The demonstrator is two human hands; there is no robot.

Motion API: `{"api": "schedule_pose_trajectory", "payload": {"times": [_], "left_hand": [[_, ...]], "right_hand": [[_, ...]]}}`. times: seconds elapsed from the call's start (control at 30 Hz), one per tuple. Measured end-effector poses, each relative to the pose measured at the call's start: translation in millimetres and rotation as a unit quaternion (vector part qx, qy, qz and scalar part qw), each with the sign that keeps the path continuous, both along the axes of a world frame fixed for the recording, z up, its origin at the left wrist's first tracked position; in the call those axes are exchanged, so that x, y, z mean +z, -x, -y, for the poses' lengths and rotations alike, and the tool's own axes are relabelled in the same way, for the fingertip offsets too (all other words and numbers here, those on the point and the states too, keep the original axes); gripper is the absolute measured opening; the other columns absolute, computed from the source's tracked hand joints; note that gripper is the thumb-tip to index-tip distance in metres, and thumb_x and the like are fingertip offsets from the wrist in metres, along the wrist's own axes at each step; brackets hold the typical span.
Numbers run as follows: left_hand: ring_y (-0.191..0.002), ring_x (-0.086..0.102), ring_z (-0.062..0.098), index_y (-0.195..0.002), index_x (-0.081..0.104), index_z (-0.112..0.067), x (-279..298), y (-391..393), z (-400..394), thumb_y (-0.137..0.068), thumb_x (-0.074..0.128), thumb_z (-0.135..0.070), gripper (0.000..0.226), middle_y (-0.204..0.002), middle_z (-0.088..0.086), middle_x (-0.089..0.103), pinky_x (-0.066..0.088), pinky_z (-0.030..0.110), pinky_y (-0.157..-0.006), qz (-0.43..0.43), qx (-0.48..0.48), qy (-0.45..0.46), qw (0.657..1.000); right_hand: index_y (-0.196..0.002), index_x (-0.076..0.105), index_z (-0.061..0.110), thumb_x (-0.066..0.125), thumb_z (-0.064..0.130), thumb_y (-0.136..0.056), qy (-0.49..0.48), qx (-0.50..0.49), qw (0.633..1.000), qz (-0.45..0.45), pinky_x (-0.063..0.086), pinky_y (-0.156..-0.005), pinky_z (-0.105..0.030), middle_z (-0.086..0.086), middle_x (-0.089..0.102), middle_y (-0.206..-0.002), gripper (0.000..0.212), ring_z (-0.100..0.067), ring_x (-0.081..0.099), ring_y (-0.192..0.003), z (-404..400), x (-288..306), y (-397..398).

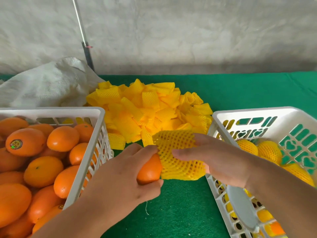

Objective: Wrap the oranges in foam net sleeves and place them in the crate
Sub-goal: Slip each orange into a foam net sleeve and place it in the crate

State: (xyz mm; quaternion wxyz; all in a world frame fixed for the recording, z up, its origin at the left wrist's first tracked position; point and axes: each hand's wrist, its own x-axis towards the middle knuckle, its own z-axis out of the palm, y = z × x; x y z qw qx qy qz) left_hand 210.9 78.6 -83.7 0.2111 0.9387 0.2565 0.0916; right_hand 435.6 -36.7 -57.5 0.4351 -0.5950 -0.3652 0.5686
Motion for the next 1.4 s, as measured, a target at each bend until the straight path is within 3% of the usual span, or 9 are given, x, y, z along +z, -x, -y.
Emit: {"api": "schedule_pose_trajectory", "payload": {"times": [0.1, 0.23, 0.33, 0.6, 0.8, 0.9, 1.1, 1.2, 1.4], "left_hand": [[-0.099, 0.053, -0.002, -0.143, 0.016, -0.063, -2.6, -1.1, -0.3, -0.072, 0.046, -0.092, 0.082, -0.122, -0.034, 0.037, 0.039, 0.012, -0.075, -0.026, -0.036, 0.007, 0.999], [-0.102, 0.052, -0.007, -0.143, 0.026, -0.063, -10.5, -0.8, -4.6, -0.070, 0.059, -0.092, 0.086, -0.120, -0.036, 0.043, 0.040, 0.014, -0.078, -0.017, -0.054, 0.032, 0.998], [-0.109, 0.049, -0.013, -0.141, 0.031, -0.063, -12.1, -0.7, -7.5, -0.063, 0.067, -0.095, 0.091, -0.123, -0.039, 0.044, 0.041, 0.014, -0.080, 0.024, -0.037, 0.059, 0.997], [-0.101, 0.064, -0.013, -0.127, 0.053, -0.059, -3.3, -4.1, -4.0, -0.054, 0.088, -0.078, 0.083, -0.118, -0.039, 0.061, 0.053, 0.017, -0.075, 0.101, -0.024, 0.134, 0.985], [-0.085, 0.069, -0.012, -0.111, 0.052, -0.077, 3.1, -5.9, 3.7, -0.079, 0.082, -0.053, 0.050, -0.108, -0.044, 0.063, 0.051, 0.006, -0.061, 0.119, -0.049, 0.231, 0.964], [-0.069, 0.068, -0.009, -0.116, 0.053, -0.068, 3.3, -7.3, 5.4, -0.094, 0.073, -0.043, 0.039, -0.098, -0.042, 0.064, 0.052, 0.008, -0.059, 0.120, -0.043, 0.275, 0.953], [-0.090, 0.074, 0.017, -0.143, 0.056, -0.049, 4.2, -7.5, 7.8, -0.094, 0.077, -0.032, 0.056, -0.128, -0.013, 0.064, 0.066, 0.037, -0.079, 0.123, 0.021, 0.310, 0.942], [-0.094, 0.073, 0.017, -0.142, 0.058, -0.048, 4.1, -8.5, 6.9, -0.096, 0.076, -0.025, 0.054, -0.125, -0.007, 0.066, 0.066, 0.037, -0.077, 0.137, 0.026, 0.312, 0.940], [-0.066, 0.070, 0.016, -0.133, 0.057, -0.058, 3.6, -7.9, 7.1, -0.100, 0.067, -0.044, 0.037, -0.122, -0.012, 0.061, 0.062, 0.036, -0.081, 0.113, 0.036, 0.280, 0.952]], "right_hand": [[-0.124, 0.074, 0.039, 0.080, 0.038, -0.090, -0.006, 0.017, 1.000, 0.012, 0.040, -0.116, -0.045, 0.009, 0.074, -0.131, 0.034, -0.013, 0.068, -0.124, 16.6, -3.6, 9.8], [-0.136, 0.064, 0.039, 0.087, 0.056, -0.072, 0.012, -0.005, 0.997, 0.071, 0.031, -0.123, -0.051, 0.017, 0.070, -0.134, 0.070, -0.013, 0.060, -0.134, 21.0, -7.2, 14.3], [-0.129, 0.069, 0.045, 0.080, 0.053, -0.079, -0.015, 0.040, 0.998, 0.038, 0.047, -0.108, -0.039, 0.017, 0.072, -0.132, 0.052, -0.008, 0.067, -0.125, 22.5, -2.0, 14.6], [-0.144, 0.060, 0.013, 0.056, 0.038, -0.100, -0.081, 0.085, 0.992, -0.040, 0.056, -0.088, -0.038, -0.013, 0.069, -0.136, 0.050, -0.030, 0.067, -0.117, 28.2, -1.6, 11.3], [-0.151, 0.053, 0.011, 0.055, 0.034, -0.102, -0.090, 0.115, 0.988, -0.056, 0.049, -0.106, -0.049, -0.016, 0.063, -0.144, 0.054, -0.035, 0.061, -0.128, 27.0, -5.3, 10.7], [-0.152, 0.053, 0.014, 0.057, 0.032, -0.103, -0.103, 0.147, 0.981, -0.078, 0.044, -0.117, -0.056, -0.013, 0.062, -0.147, 0.053, -0.034, 0.060, -0.133, 28.6, -6.7, 9.7], [-0.154, 0.052, 0.016, 0.059, 0.027, -0.101, -0.134, 0.143, 0.972, -0.128, 0.048, -0.114, -0.054, -0.013, 0.058, -0.152, 0.054, -0.034, 0.060, -0.136, 27.3, -10.3, 5.1], [-0.157, 0.047, 0.015, 0.060, 0.026, -0.099, -0.139, 0.138, 0.973, -0.125, 0.044, -0.117, -0.055, -0.013, 0.057, -0.154, 0.060, -0.036, 0.057, -0.140, 25.7, -11.1, 6.5], [-0.148, 0.058, 0.015, 0.067, 0.024, -0.094, -0.121, 0.114, 0.983, -0.083, 0.051, -0.112, -0.046, -0.011, 0.064, -0.146, 0.056, -0.032, 0.062, -0.134, 24.1, -14.0, 8.5]]}}
